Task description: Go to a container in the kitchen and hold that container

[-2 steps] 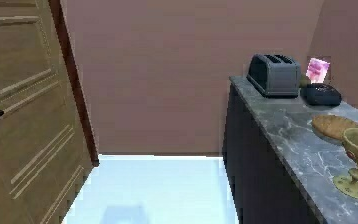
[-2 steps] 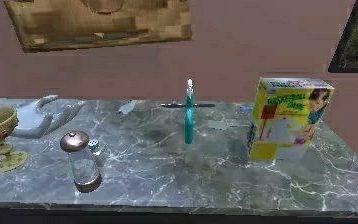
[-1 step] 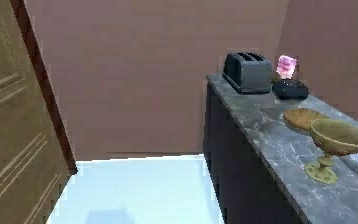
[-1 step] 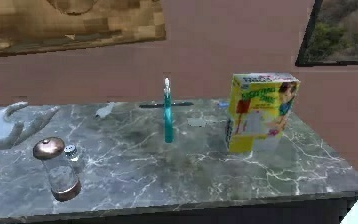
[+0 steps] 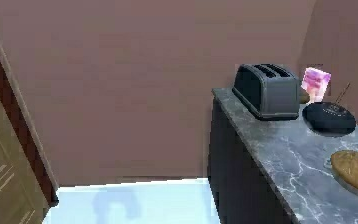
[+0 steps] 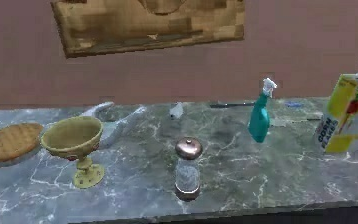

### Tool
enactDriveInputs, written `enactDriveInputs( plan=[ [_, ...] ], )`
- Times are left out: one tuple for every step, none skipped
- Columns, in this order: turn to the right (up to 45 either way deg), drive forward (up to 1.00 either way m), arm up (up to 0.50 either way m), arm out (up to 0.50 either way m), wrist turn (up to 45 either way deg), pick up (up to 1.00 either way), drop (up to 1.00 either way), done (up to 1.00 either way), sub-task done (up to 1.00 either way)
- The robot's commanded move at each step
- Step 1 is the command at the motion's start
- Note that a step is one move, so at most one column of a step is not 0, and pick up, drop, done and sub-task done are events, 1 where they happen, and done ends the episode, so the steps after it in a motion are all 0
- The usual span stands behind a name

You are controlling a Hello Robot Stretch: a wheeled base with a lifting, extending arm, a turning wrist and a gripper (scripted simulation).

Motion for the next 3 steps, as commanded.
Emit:
enactDriveInputs(
  plan=[
    [21.0, 0.00, 0.00, 0.00, 0.0, 0.00, 0.00, 0.00, 0.00],
    [0.0, 0.00, 0.50, 0.00, 0.0, 0.00, 0.00, 0.00, 0.00],
    [0.0, 0.00, 0.38, 0.00, 0.0, 0.00, 0.00, 0.00, 0.00]
  ],
)
